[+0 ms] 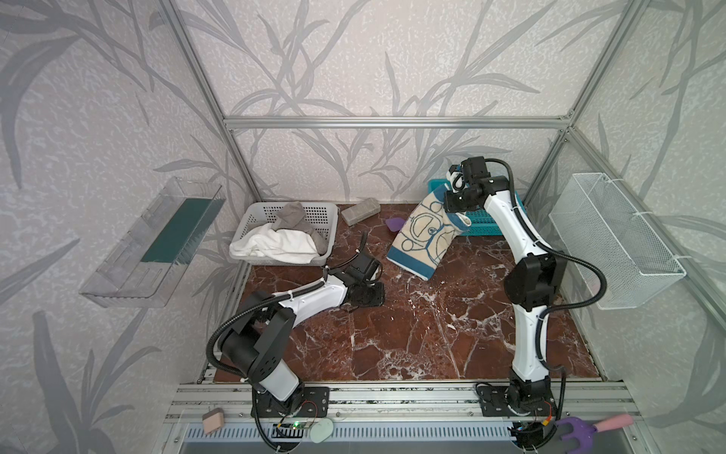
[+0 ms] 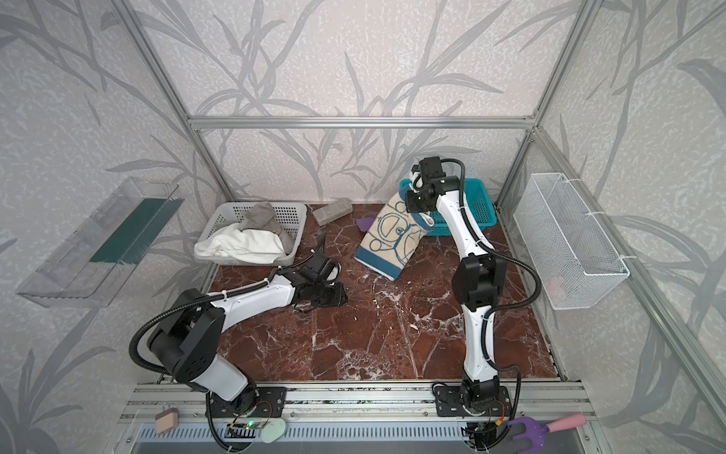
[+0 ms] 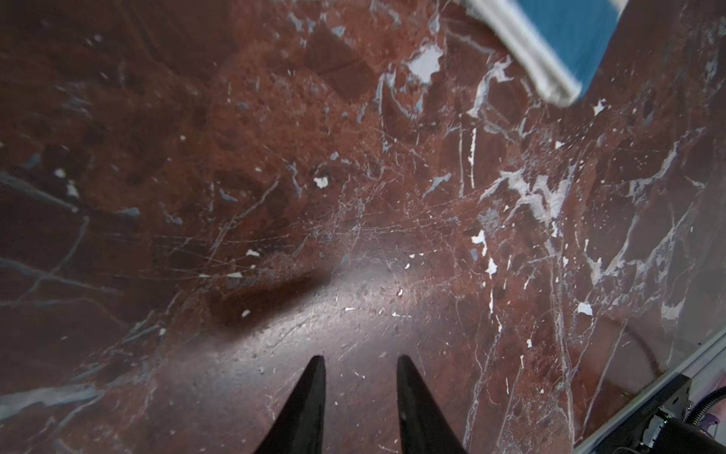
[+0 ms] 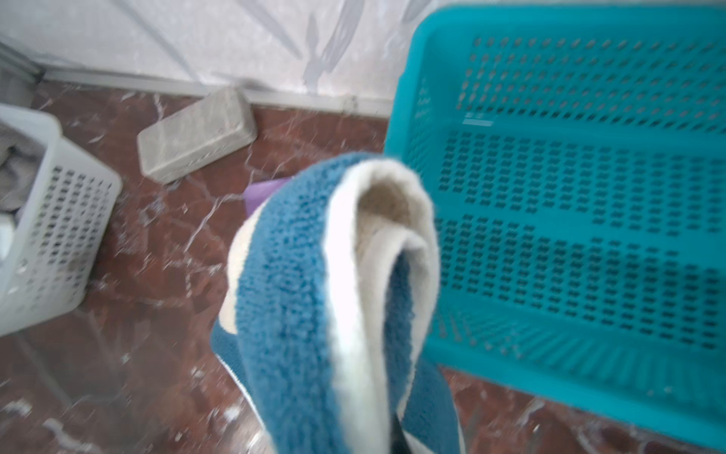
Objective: Fold and stack the towels
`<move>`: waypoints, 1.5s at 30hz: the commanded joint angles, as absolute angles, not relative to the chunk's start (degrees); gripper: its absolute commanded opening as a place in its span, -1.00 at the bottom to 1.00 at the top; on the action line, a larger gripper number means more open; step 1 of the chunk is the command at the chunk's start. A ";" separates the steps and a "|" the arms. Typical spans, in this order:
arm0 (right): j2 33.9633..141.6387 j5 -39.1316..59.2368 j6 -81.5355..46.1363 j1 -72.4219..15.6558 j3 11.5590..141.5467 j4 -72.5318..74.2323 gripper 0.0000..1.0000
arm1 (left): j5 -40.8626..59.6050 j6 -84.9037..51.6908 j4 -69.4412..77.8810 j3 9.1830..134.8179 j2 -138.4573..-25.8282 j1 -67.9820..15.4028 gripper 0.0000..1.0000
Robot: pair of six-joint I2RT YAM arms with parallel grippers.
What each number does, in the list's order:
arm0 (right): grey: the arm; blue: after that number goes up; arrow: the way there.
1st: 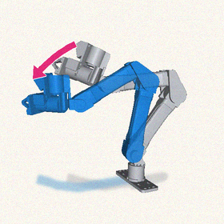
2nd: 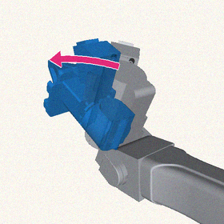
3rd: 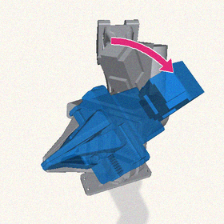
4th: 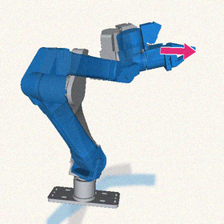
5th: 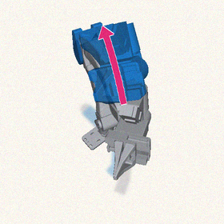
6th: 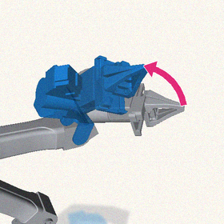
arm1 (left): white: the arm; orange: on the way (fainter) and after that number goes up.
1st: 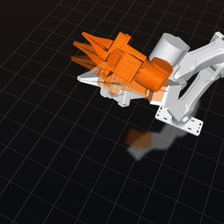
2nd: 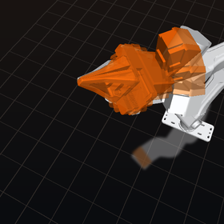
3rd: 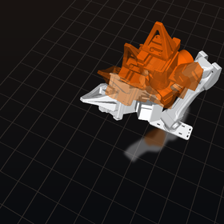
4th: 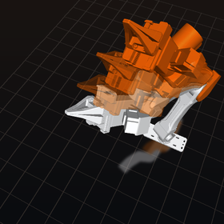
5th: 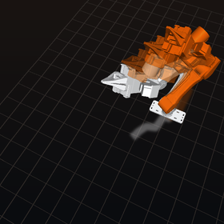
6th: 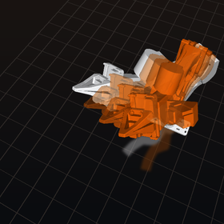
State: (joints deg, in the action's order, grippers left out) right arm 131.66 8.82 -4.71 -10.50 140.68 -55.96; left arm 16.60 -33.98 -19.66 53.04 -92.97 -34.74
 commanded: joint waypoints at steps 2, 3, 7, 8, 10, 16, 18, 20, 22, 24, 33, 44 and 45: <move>147.17 4.43 -2.29 -6.96 164.27 -69.89 -1.00 | 18.61 -33.71 -19.04 52.58 -95.66 -34.38 -0.35; 150.09 5.20 -2.29 -6.03 168.54 -71.49 -1.00 | 18.54 -33.68 -18.90 52.39 -95.92 -34.35 -0.35; 151.15 7.54 -2.64 -3.46 164.07 -73.61 -1.00 | 17.94 -33.52 -19.07 51.84 -96.35 -34.11 -0.35; 149.18 7.60 -2.11 -3.18 158.68 -72.53 -1.00 | 17.93 -33.49 -19.07 51.61 -96.36 -33.90 -0.35; 144.52 7.53 -1.18 -3.16 146.95 -68.70 -1.00 | 18.17 -33.49 -19.07 51.54 -96.37 -33.74 -0.35; 128.39 10.79 -2.57 -3.26 116.92 -57.97 -1.00 | 18.73 -33.82 -19.25 51.89 -95.36 -33.58 -0.35; 122.12 12.72 -3.44 -3.25 106.61 -53.92 -1.00 | 18.94 -34.57 -18.89 51.82 -94.44 -33.62 -0.35; 117.22 14.37 -4.42 -3.30 98.78 -50.78 -1.00 | 19.33 -35.20 -18.64 51.75 -93.39 -33.60 -0.35; 113.82 17.50 -4.79 -3.33 93.74 -49.68 -1.00 | 19.68 -35.71 -18.46 51.55 -92.17 -33.66 -0.35; 111.20 19.63 -5.16 -3.75 89.48 -49.44 -1.00 | 19.80 -35.90 -18.34 51.28 -90.83 -33.73 -0.35; 103.44 16.40 -4.22 -6.18 81.09 -49.57 -1.00 | 18.96 -36.04 -18.98 50.28 -85.44 -33.75 -0.34; 111.80 11.31 -6.27 -3.15 106.04 -44.99 -1.00 | 19.28 -31.75 -18.87 64.50 -93.39 -34.04 -0.33; 114.33 11.05 -6.39 -2.68 109.26 -44.76 -1.00 | 19.64 -31.53 -19.00 65.51 -94.63 -33.94 -0.33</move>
State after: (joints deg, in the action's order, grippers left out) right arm 108.86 13.26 -5.34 -4.03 104.05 -47.44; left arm 19.46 -33.39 -18.55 62.92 -92.12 -34.06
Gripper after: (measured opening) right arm 0.086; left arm 0.335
